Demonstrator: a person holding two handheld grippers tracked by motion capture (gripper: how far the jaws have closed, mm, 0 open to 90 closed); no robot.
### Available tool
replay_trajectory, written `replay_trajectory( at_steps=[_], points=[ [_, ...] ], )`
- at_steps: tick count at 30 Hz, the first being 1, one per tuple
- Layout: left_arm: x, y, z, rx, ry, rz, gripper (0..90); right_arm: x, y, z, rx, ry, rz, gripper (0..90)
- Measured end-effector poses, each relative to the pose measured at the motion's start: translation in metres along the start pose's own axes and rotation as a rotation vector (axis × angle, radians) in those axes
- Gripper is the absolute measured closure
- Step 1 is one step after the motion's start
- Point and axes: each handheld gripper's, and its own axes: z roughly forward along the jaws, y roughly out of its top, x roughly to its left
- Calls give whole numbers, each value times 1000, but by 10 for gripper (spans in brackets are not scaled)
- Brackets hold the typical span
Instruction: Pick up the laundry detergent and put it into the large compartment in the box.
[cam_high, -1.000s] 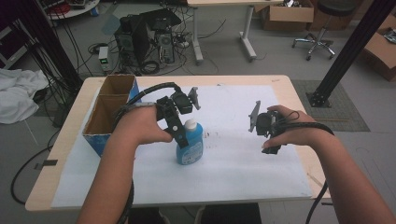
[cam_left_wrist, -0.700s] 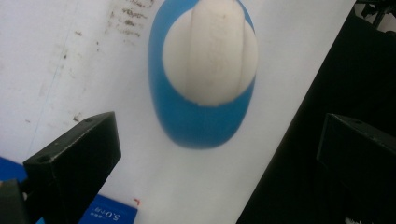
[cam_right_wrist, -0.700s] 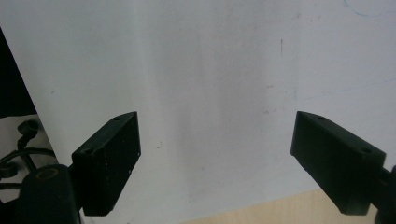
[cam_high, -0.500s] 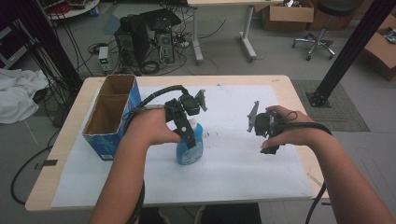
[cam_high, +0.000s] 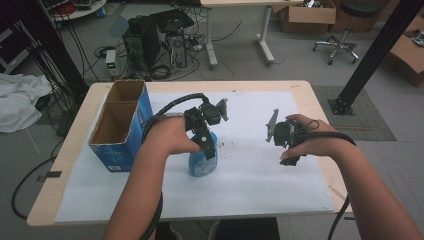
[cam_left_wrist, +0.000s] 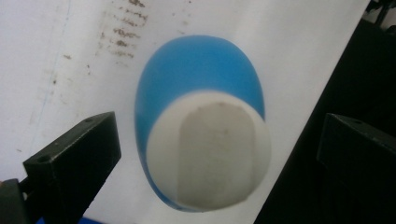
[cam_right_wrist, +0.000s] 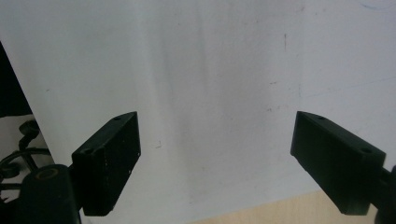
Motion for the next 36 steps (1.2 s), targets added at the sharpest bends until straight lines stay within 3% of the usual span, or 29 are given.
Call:
replay_trajectory(
  at_steps=[12,21,36],
  points=[
    [-2,6,15,8,3,6,4,-1,-4,2,-3,2,11,160],
    [-1,7,21,20,30,2,21,-2,-3,4,0,1,10,160],
    [-3,7,21,21,77,3,160,-3,-2,5,7,-2,12,160]
  ],
)
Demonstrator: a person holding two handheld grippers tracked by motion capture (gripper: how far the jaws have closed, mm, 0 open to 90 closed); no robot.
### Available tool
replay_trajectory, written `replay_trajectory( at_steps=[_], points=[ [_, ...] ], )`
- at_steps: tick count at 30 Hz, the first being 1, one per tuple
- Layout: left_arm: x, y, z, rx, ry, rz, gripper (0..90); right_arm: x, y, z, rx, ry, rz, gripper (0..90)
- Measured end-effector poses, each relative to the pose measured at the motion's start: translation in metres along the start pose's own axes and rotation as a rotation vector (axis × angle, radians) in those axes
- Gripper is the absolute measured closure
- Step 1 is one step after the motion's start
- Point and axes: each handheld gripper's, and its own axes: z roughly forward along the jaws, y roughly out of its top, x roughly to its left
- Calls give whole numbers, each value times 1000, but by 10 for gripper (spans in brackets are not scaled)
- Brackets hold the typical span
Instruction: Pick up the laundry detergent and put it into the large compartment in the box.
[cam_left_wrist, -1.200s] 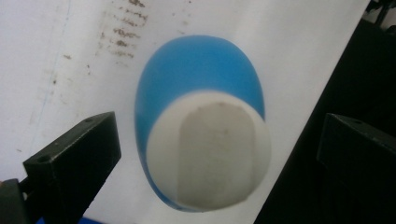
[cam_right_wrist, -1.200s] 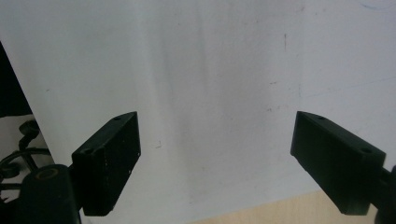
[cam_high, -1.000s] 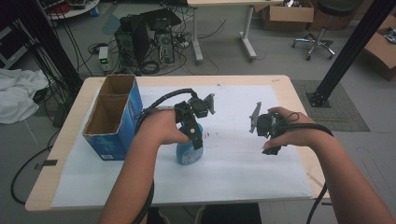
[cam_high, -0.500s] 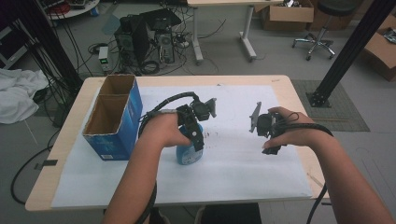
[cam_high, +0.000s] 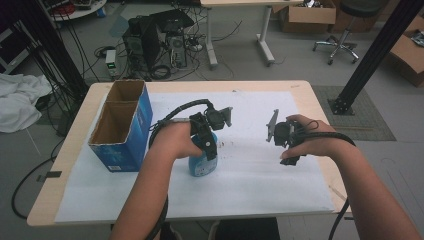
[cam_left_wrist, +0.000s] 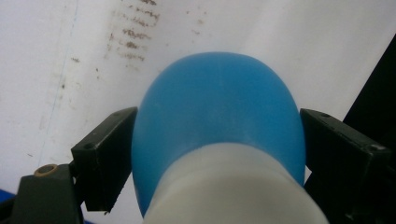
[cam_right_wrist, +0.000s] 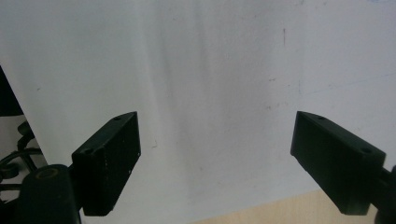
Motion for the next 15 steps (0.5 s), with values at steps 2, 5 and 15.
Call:
replay_trajectory(
  at_steps=[2,5,15],
  points=[
    [-1,1,0,0,3,3,166,0,0,0,3,2,0,160],
    [-2,2,0,7,9,9,184,0,0,1,1,2,-3,160],
    [-1,2,0,12,9,3,253,0,-1,2,2,1,7,160]
  ],
)
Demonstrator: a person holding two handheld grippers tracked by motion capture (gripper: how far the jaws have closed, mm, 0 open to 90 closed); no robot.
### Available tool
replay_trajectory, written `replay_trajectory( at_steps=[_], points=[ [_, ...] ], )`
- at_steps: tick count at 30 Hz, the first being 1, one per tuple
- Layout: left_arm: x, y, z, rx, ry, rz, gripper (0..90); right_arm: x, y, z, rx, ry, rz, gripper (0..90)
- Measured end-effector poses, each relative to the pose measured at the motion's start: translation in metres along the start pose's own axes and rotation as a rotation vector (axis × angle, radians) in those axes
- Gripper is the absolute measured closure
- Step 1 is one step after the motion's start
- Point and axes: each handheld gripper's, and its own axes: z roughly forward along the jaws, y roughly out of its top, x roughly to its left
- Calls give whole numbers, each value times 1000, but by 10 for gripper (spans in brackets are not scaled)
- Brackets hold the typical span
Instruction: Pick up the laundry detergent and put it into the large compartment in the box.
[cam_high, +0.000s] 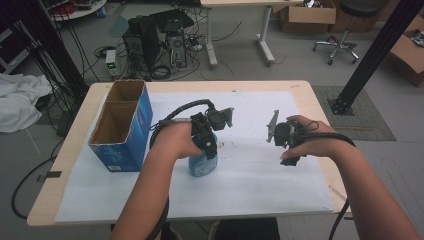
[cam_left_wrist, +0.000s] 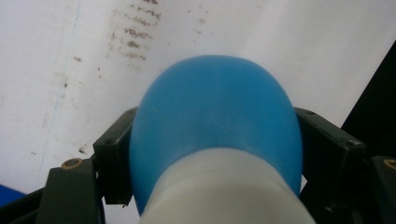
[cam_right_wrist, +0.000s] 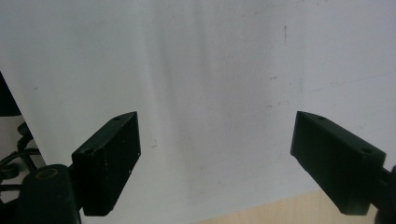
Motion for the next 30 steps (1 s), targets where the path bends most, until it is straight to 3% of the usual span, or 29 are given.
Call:
replay_trajectory(
  at_steps=[21,30],
  points=[
    [-1,-1,0,14,44,-18,358,0,5,2,-9,2,-6,159],
    [1,-3,2,7,27,-6,389,-1,5,4,-8,5,-3,160]
  ],
)
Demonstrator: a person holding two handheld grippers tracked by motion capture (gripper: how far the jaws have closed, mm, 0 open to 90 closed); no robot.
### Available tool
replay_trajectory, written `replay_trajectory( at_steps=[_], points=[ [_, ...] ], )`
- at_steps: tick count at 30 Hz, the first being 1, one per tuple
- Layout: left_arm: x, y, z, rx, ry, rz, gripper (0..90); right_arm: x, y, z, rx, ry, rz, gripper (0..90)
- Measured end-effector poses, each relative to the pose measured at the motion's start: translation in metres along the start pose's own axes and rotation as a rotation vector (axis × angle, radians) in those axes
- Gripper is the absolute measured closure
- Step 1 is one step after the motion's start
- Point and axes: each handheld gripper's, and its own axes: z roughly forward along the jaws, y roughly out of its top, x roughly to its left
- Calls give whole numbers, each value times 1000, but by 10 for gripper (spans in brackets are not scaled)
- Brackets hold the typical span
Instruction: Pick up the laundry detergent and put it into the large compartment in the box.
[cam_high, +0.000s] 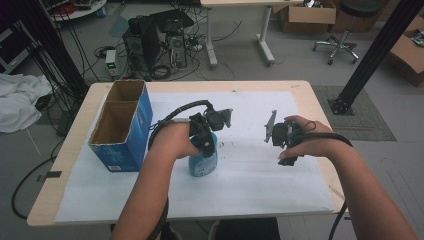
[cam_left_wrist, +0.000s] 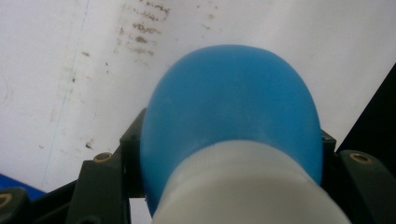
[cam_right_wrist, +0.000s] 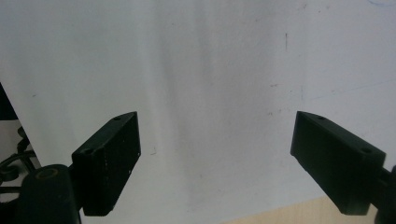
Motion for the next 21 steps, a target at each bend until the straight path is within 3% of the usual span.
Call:
replay_trajectory(
  at_steps=[11,16,21],
  points=[
    [0,2,0,18,-10,-14,397,0,1,0,-1,-1,2,160],
    [3,-1,-2,32,-43,-44,398,1,0,-2,1,-2,4,160],
    [1,-4,-11,33,-42,-71,398,1,-1,-4,-1,-6,6,160]
  ],
)
